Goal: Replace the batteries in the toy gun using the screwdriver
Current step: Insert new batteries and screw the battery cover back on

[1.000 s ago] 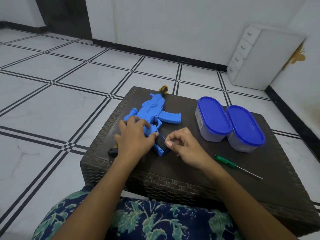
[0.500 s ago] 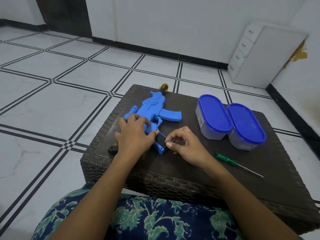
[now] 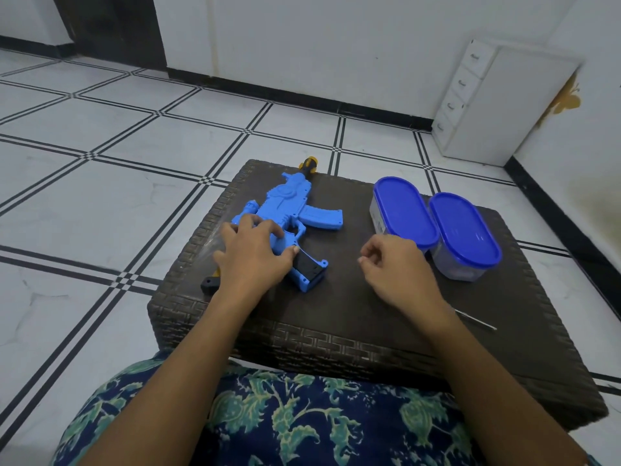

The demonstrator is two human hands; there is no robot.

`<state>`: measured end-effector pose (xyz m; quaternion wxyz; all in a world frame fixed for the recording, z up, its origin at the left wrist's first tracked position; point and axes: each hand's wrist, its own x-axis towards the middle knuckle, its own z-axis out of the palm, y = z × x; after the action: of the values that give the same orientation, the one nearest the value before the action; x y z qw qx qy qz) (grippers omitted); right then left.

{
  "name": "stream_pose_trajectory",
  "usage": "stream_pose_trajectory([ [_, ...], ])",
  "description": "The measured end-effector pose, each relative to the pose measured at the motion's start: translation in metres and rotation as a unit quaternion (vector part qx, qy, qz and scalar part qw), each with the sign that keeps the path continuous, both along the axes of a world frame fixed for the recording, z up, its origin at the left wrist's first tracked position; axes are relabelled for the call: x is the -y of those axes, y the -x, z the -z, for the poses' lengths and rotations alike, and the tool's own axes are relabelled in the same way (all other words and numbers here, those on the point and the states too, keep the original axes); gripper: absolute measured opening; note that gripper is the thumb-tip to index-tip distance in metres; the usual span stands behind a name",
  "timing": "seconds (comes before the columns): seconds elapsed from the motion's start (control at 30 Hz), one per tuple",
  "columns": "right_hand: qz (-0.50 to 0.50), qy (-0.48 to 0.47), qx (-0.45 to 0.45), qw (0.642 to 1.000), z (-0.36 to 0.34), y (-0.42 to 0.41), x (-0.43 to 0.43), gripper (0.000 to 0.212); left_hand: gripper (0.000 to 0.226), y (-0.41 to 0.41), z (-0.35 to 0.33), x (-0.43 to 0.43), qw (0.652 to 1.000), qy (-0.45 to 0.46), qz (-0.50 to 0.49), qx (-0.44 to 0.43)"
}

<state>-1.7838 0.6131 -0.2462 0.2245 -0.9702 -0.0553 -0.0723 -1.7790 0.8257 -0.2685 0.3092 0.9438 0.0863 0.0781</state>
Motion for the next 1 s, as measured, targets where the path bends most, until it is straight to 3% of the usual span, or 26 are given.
stream_pose_trajectory([
  [0.1,0.073,0.102,-0.028,0.992,-0.007,0.006,0.014,0.001,0.033,0.001,0.002,-0.002,1.0,0.0,0.013,-0.003],
  [0.2,0.123,0.19,-0.119,0.967,-0.013,0.013,0.024,0.006,0.034,0.001,0.001,-0.004,1.0,-0.002,0.023,-0.009],
  [0.27,0.122,0.21,-0.159,0.957,-0.012,0.016,0.026,0.006,0.035,0.001,0.001,-0.004,1.0,-0.008,0.026,-0.008],
  [0.4,0.119,0.205,-0.123,0.964,-0.016,0.017,0.018,0.003,0.036,0.002,0.0,-0.001,0.999,-0.02,0.028,-0.003],
  [0.5,0.099,0.118,-0.103,0.983,-0.015,0.015,0.013,0.019,0.038,0.002,0.0,-0.001,0.999,-0.02,0.035,0.001],
  [0.6,0.026,-0.057,0.0,0.998,-0.015,0.016,0.005,0.029,0.043,0.002,0.001,-0.003,0.998,-0.022,0.061,0.0],
  [0.7,-0.029,-0.248,0.123,0.96,-0.024,0.017,-0.008,0.039,0.055,0.001,0.002,-0.005,0.99,-0.022,0.132,-0.034],
  [0.8,-0.052,-0.384,0.169,0.906,-0.028,0.014,-0.014,0.035,0.073,0.001,0.005,-0.008,0.982,-0.024,0.181,-0.056],
  [0.9,-0.055,-0.457,0.153,0.874,-0.024,0.012,-0.019,0.034,0.075,0.0,0.007,-0.01,0.982,-0.029,0.178,-0.051],
  [1.0,-0.063,-0.461,0.135,0.875,-0.019,0.011,-0.024,0.035,0.076,0.0,0.007,-0.009,0.982,-0.03,0.179,-0.046],
])
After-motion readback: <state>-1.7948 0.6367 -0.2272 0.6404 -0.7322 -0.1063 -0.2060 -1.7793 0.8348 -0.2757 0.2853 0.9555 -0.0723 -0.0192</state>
